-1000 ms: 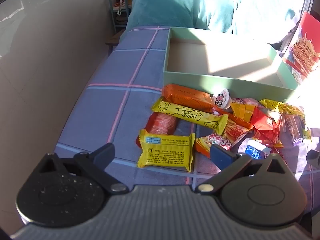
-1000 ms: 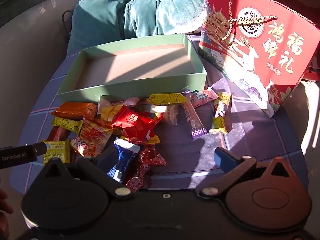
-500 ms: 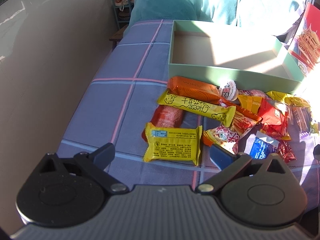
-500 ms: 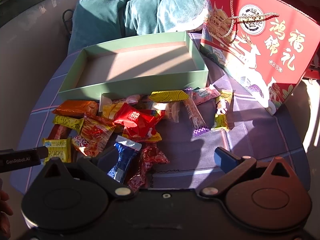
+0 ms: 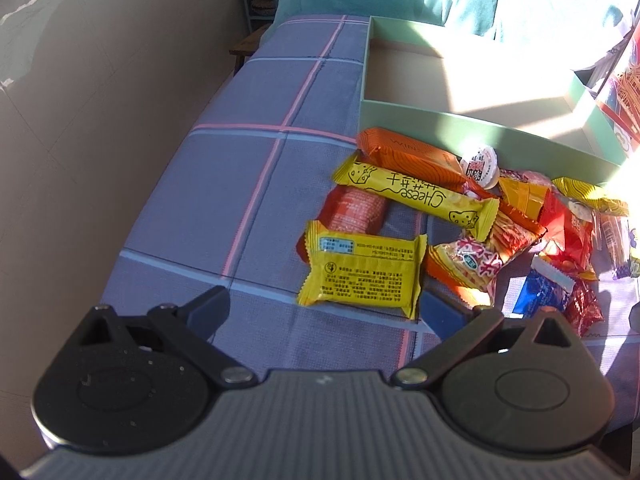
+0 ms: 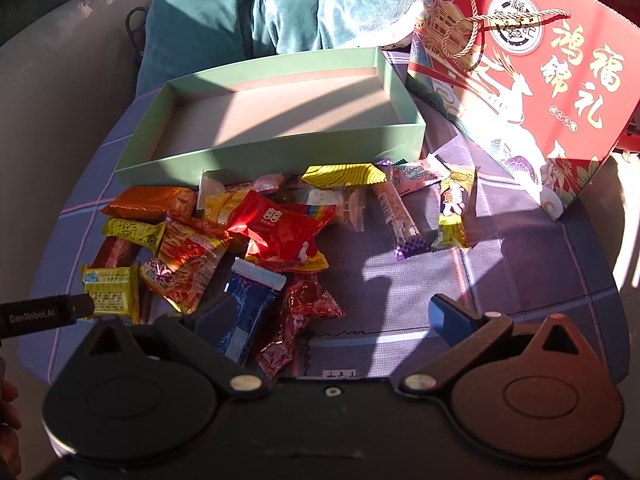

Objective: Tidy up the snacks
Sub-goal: 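Move the left tool toward the yellow square cake packet, then grasp the yellow square cake packet with the left gripper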

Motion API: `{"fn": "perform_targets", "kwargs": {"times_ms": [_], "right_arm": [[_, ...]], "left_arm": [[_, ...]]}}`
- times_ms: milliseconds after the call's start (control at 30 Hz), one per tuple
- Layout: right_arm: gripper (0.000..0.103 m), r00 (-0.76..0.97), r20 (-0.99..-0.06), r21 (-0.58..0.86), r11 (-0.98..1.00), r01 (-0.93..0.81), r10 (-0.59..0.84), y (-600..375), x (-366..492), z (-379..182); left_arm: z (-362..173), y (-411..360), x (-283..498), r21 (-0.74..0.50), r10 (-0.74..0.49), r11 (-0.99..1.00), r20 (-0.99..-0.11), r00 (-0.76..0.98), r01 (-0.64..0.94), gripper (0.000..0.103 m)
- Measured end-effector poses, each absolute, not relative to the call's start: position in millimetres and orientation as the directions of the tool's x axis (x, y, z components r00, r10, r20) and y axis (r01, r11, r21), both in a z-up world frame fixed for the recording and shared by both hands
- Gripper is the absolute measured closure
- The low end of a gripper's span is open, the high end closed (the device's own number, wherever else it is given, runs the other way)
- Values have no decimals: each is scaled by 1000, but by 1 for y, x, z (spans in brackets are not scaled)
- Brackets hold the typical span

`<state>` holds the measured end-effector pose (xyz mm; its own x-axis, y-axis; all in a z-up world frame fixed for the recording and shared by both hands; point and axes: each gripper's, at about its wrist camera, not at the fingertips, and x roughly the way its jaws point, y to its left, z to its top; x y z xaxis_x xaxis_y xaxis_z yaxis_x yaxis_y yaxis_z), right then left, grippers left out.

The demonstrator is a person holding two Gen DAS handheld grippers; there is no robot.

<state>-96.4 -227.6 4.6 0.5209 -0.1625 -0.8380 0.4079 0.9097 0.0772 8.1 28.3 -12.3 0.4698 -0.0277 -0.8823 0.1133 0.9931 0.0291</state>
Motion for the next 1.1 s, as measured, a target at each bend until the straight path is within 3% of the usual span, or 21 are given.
{"fn": "perform_targets", "kwargs": {"times_ms": [200, 567, 700, 867, 1100], "right_arm": [[0, 500, -859, 118, 909, 399, -108, -229, -92, -8], [1, 503, -861, 150, 911, 385, -71, -230, -87, -15], [13, 528, -848, 173, 917, 360, -48, -228, -82, -14], [38, 527, -850, 201, 927, 315, 5, -223, -70, -18], [40, 554, -830, 227, 945, 237, 60, -203, -37, -13]], "left_arm": [[-30, 44, 23, -42, -43, 999, -919, 392, 10, 0], [-39, 27, 56, -93, -42, 990, -914, 403, -107, 0], [-49, 22, 63, -47, 4, 993, -909, 417, -112, 0], [-60, 20, 60, -13, 6, 999, -901, 434, -41, 0], [-62, 41, 56, -19, -32, 999, -897, 441, 33, 0]]}}
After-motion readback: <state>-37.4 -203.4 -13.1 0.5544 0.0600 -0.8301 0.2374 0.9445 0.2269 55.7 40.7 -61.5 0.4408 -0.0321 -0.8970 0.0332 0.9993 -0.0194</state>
